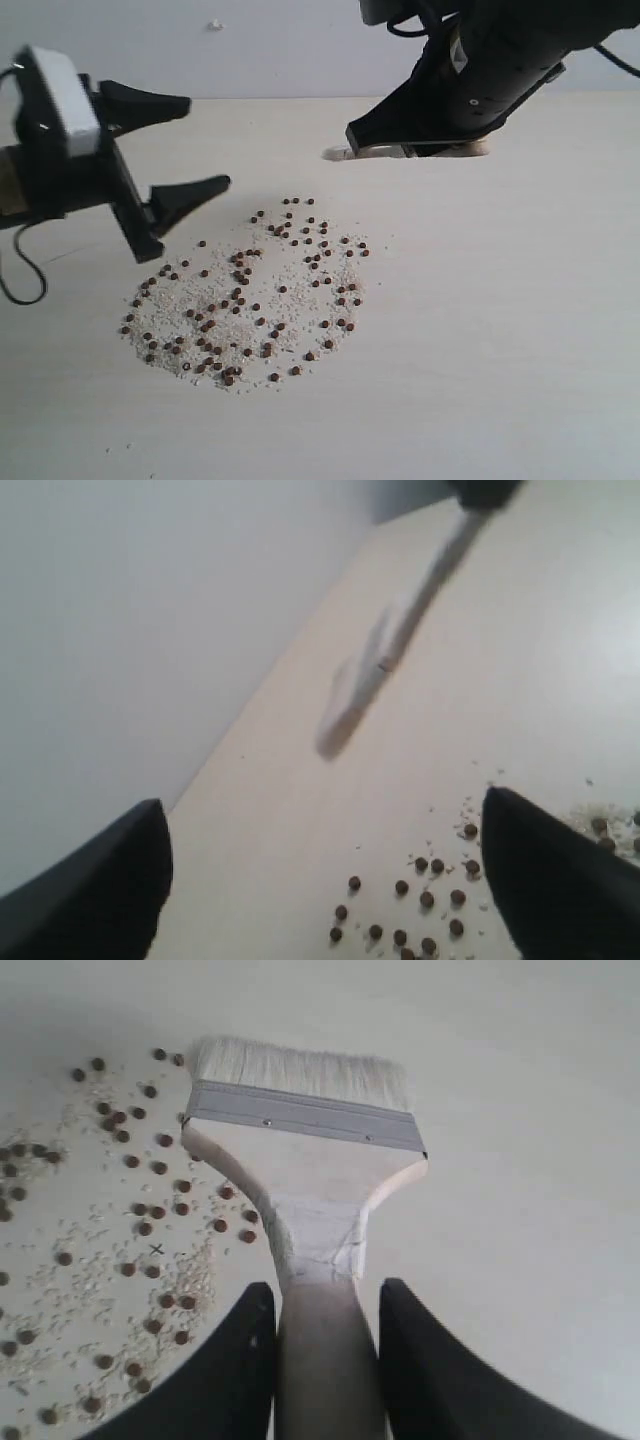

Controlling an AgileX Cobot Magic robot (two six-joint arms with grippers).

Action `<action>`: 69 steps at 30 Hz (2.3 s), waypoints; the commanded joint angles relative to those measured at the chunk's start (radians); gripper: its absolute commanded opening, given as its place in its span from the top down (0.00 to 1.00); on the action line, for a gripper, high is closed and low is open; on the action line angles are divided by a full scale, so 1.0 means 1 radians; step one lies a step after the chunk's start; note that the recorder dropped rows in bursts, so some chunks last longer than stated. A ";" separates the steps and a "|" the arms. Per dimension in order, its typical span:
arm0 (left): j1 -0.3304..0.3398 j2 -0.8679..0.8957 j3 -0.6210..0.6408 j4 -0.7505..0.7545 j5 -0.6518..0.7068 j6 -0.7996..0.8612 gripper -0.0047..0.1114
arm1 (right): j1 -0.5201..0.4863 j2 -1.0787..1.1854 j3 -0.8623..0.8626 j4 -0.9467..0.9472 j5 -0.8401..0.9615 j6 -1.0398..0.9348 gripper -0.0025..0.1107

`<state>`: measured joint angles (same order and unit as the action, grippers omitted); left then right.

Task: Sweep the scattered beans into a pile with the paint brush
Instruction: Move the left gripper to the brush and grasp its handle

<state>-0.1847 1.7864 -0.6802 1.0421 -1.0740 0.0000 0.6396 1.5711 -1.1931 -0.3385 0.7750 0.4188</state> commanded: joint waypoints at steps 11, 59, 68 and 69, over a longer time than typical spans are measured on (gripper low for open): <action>-0.303 0.214 -0.281 -0.218 0.072 0.368 0.27 | -0.002 -0.091 -0.021 0.127 0.069 -0.129 0.98; -0.271 0.213 -0.303 -0.205 0.183 0.015 0.96 | -0.002 -0.192 -0.172 -0.227 -0.146 -0.024 0.30; -0.139 0.202 -0.303 -0.022 0.117 -0.477 0.96 | -0.002 -0.313 -0.034 -0.243 -0.331 -0.101 0.30; -0.123 0.197 -0.303 0.001 0.093 -0.547 0.96 | -0.002 -0.320 0.008 -0.252 -0.375 -0.102 0.30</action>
<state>-0.3413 2.0038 -0.9802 0.9882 -0.9134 -0.3528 0.6396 1.2677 -1.2658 -0.5709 0.4948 0.3321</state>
